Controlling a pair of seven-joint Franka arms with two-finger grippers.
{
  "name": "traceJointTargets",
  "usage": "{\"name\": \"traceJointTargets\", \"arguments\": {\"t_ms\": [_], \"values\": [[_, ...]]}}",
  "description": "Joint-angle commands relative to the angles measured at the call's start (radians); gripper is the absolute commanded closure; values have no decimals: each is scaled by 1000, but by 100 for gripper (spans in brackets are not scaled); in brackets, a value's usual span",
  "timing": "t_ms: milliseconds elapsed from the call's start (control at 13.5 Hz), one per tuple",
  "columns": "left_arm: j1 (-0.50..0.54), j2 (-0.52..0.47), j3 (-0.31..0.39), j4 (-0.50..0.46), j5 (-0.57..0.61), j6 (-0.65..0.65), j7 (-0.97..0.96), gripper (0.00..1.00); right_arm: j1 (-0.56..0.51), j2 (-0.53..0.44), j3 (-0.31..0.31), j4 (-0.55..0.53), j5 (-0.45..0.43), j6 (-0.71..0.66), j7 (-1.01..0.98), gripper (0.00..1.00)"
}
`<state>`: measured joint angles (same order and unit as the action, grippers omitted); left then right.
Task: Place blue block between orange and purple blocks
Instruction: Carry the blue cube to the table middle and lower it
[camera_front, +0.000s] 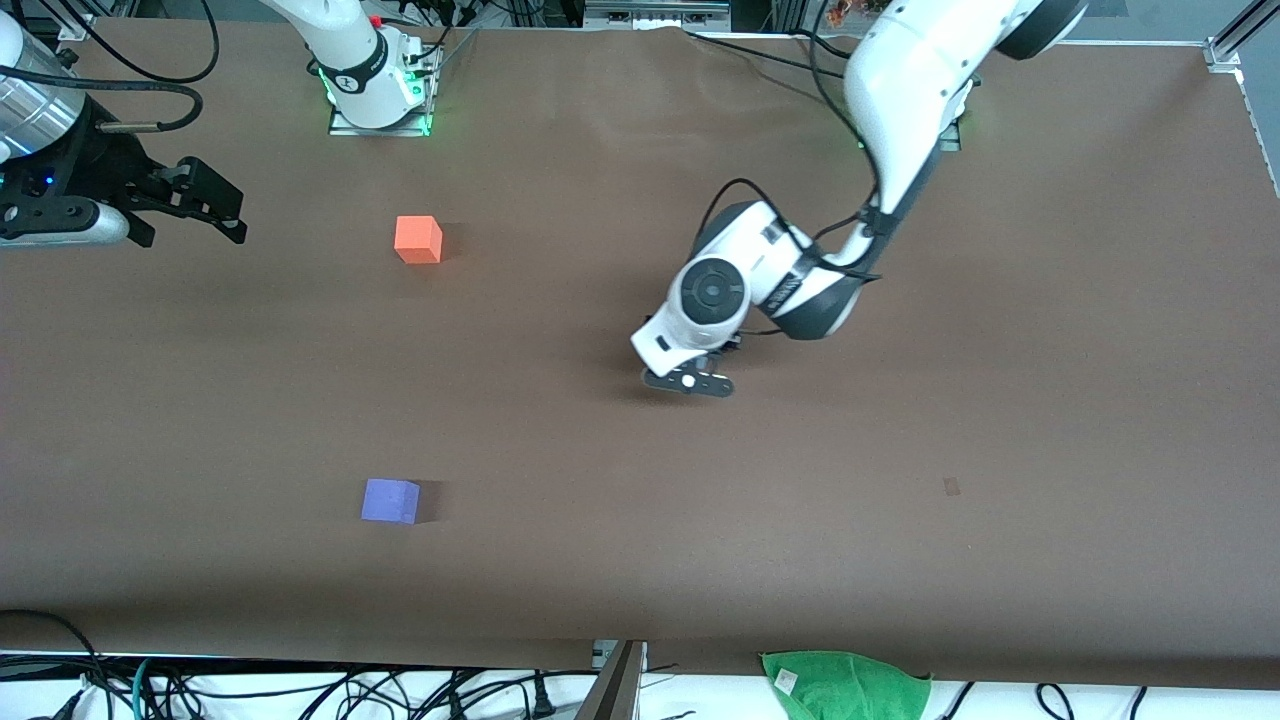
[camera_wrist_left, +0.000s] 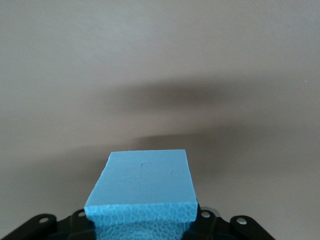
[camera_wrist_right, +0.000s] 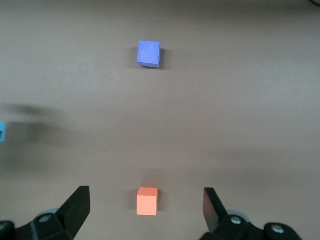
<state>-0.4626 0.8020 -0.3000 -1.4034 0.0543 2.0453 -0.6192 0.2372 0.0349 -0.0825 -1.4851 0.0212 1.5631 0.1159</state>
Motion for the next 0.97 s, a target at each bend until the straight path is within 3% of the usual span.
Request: {"name": "traceJointTargets", "arguments": {"t_ms": [0,223,297,371,446,669,891], "values": [[-39,55,13,46,-21,4,-47,76,-6,3,0,11,2,0,-16,0],[-56,95,13,43,-21,77,-48,72,-6,3,0,11,2,0,-16,0],[-56,97,15,31,-19,114,-48,66,-6,3,1,11,2,0,-15,0],[-54,97,15,29,-18,116,-50,54,-6,3,1,11,2,-1,-16,0],[-51,95,15,29,-18,115,-62,1,-6,3,0,11,2,0,-16,0],[-45,69,13,29,-17,108,-70,0,-6,3,0,11,2,0,-15,0],[-47,-22,10,34,-18,-34,-62,0,-6,3,3,11,2,0,-2,0]]}}
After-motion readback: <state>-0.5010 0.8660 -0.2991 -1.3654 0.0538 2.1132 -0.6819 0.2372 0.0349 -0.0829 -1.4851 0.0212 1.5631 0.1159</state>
